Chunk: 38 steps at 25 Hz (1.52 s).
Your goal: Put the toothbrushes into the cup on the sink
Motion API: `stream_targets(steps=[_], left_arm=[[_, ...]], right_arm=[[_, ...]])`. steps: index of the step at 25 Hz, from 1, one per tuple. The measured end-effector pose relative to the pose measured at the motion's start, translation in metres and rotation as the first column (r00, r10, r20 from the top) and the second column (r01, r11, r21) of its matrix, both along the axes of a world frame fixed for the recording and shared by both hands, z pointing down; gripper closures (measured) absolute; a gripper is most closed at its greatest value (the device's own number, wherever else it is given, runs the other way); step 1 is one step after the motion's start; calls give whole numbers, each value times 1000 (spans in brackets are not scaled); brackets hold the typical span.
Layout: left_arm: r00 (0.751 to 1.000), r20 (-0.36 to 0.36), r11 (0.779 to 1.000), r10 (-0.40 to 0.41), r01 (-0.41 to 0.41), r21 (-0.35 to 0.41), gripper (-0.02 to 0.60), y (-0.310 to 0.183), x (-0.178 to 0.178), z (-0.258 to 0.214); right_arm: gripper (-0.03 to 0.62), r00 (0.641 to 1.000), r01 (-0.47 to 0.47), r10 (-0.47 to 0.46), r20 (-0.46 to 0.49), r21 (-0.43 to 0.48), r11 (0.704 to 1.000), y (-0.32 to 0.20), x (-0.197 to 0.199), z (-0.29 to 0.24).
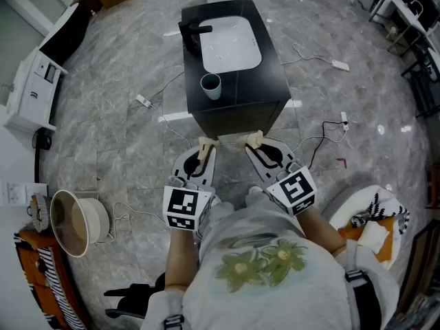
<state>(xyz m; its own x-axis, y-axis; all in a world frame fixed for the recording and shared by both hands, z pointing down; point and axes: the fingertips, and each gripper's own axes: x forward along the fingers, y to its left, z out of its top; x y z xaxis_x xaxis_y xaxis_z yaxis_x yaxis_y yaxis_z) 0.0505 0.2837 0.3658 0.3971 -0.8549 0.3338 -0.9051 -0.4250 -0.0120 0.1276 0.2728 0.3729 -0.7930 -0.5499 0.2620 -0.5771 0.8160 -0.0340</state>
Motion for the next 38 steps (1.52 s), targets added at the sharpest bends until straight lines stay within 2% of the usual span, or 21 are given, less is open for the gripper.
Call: stream_targets(steps=[4, 8, 14, 21, 27, 38], left_arm=[[1000, 15, 1000, -26, 26, 6, 541, -7, 10, 3], [998, -4, 998, -65, 65, -3, 541, -10, 24, 2], [987, -19, 987, -162, 162, -11, 541, -12, 32, 15], [981, -1, 980, -193, 193, -40, 541, -23, 33, 29], [980, -15, 980, -197, 197, -28, 541, -58, 15, 27], [986, -53, 987, -161, 161, 6, 541, -149, -58, 8]], right_arm=[[530, 999, 33, -33, 1, 3, 999, -8, 14, 1], [530, 997, 72, -72, 4, -6, 997, -14, 28, 3], [530, 991, 133, -133, 11, -31, 991, -25, 44, 19], [530, 988, 154, -152, 30, -41, 987, -50, 47, 28], [530, 988, 151, -151, 22, -47, 987, -83, 34, 35], [530, 995, 96, -96, 6, -29, 995, -175, -22, 20]])
